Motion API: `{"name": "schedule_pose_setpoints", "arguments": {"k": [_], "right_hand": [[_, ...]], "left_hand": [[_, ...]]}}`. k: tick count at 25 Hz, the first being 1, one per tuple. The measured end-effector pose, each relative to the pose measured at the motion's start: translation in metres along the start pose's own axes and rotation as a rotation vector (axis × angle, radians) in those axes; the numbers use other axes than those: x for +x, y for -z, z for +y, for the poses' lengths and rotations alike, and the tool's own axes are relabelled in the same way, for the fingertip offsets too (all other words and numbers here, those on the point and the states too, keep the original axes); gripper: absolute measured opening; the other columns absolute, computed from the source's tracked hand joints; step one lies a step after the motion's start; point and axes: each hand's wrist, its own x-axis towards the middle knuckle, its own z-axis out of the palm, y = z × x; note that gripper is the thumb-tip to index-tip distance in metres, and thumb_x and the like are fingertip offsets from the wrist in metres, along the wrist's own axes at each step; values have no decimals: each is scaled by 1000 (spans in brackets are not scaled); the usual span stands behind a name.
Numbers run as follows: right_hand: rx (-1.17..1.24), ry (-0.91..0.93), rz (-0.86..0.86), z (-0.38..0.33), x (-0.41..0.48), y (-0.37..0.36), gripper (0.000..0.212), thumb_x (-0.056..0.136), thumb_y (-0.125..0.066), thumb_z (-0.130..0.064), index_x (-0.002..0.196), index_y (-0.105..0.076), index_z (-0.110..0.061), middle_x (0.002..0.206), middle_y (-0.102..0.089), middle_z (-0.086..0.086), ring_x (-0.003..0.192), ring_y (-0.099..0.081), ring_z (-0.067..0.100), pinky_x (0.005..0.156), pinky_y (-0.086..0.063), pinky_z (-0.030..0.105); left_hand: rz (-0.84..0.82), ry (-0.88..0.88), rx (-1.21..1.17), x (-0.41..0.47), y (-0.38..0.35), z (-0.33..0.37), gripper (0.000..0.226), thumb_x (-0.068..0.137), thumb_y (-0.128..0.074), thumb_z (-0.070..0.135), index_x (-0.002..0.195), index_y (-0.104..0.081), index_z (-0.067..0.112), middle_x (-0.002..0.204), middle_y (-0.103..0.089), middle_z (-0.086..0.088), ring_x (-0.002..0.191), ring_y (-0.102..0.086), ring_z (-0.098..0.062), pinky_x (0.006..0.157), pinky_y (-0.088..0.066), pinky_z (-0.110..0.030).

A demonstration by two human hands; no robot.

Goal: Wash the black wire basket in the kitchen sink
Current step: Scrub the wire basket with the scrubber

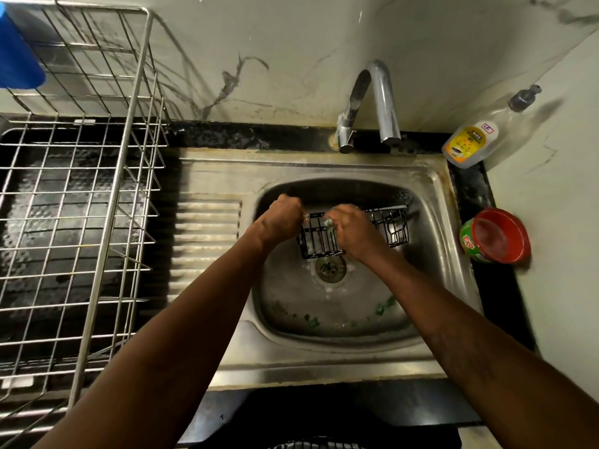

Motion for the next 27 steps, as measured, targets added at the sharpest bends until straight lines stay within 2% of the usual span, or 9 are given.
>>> {"name": "schedule_pose_setpoints", "arguments": {"k": [3,8,10,12,14,16,18,22,27], "right_hand": [[-17,-21,7,5,5,3,35,78,-58,16,100,-73,-7,97,-67,11,92,-59,27,79,-51,37],[21,-7,-62,8,-51,2,35,78,-63,14,104,-75,-6,101,-70,13,92,-63,27,80,-48,30],[36,-47,27,11,-37,4,33,79,-61,16,100,-75,-5,97,-70,14,88,-64,28,77,-45,28],[56,-153,154,18,-13,7,32,78,-61,16,97,-75,-4,94,-69,15,85,-64,29,73,-51,31],[49,-234,187,26,0,9,33,78,-60,16,98,-75,-5,95,-69,13,86,-64,27,75,-55,35],[-26,-141,115,28,-5,6,33,78,-60,15,99,-75,-5,97,-68,13,89,-64,30,78,-55,35],[-112,-20,34,25,-22,3,32,76,-60,11,99,-76,-5,97,-69,13,93,-63,33,78,-55,38],[-182,46,0,17,-65,-1,38,77,-51,2,105,-75,-5,100,-72,11,94,-65,31,75,-57,40],[-190,-82,84,30,-44,0,45,64,-61,22,102,-70,1,98,-66,20,89,-65,39,73,-58,44]], "left_hand": [[4,-15,12,0,0,-1,12,91,-62,11,93,-74,12,91,-70,-9,80,-69,-25,80,-62,-43],[-1,-21,23,2,-2,0,11,93,-62,14,94,-73,13,92,-69,-7,83,-68,-22,83,-60,-42],[-28,-35,43,4,-1,3,10,94,-62,17,92,-72,14,91,-68,-7,83,-67,-22,82,-60,-41],[-55,-45,66,6,0,8,14,97,-59,20,93,-71,15,89,-67,-6,82,-67,-21,80,-60,-39],[-70,-62,65,11,2,15,17,99,-56,24,103,-71,16,92,-67,-5,84,-67,-20,80,-59,-37],[-54,-95,32,18,1,29,19,98,-57,25,111,-71,20,99,-68,-4,89,-67,-20,84,-58,-38],[-26,-118,13,28,-7,45,16,94,-61,21,106,-72,22,101,-69,-3,91,-67,-19,87,-59,-38],[1,-93,-34,36,-24,59,10,94,-63,14,100,-71,15,100,-66,-5,92,-64,-19,86,-60,-38],[-13,-91,-2,41,-23,62,6,92,-64,12,90,-69,13,98,-67,-8,90,-62,-21,87,-58,-38]]}}
